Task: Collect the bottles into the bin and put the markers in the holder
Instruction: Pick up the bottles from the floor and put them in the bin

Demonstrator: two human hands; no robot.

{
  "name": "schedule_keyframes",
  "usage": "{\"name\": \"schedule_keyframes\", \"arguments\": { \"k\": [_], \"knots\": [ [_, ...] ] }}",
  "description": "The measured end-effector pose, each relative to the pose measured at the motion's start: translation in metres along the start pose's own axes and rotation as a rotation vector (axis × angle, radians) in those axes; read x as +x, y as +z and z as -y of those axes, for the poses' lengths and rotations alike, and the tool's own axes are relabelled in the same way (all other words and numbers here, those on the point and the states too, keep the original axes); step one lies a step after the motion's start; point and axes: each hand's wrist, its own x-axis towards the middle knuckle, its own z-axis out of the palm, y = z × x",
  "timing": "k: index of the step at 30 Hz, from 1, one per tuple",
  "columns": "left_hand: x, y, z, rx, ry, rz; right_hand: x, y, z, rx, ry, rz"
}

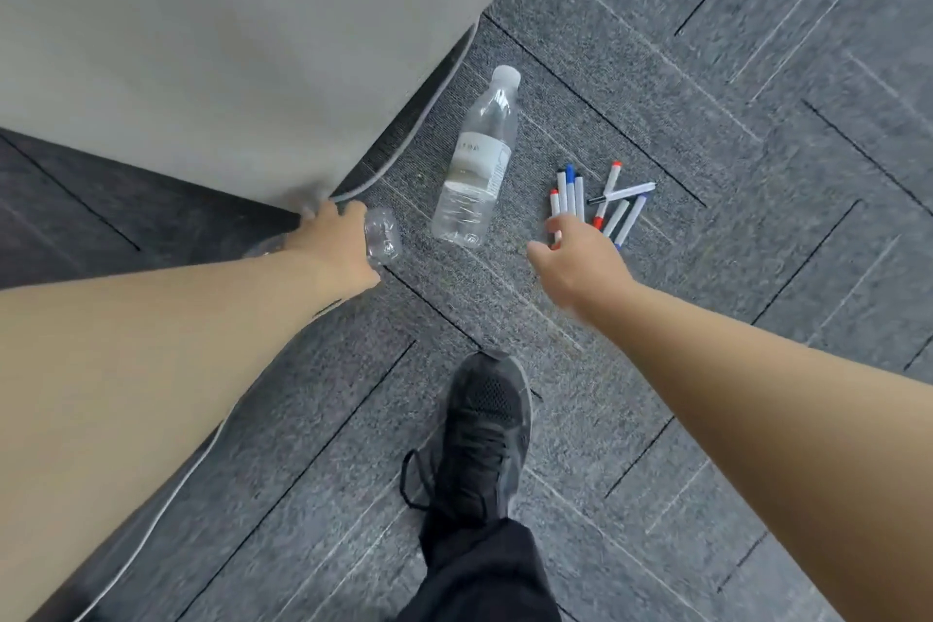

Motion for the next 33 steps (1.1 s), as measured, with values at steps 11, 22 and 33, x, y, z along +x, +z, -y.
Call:
{"name": "schedule_keyframes", "arguments": {
  "k": [11, 22, 33],
  "knots": [
    [-0.005, -0.013, 0.013, -0.332, 0.035, -0.078, 0.060, 0.082, 0.070, 0.288, 0.239, -0.025],
    [-0.178, -0.136, -0.012, -0.256, 0.392, 0.194, -0.145, -0.076, 0.063, 0.332, 0.208, -0.178],
    [-0.411, -0.256, 0.025, -0.182, 0.595, 0.183, -0.383, -0.214, 0.177, 0.442, 0.090, -0.542]
  ]
}}
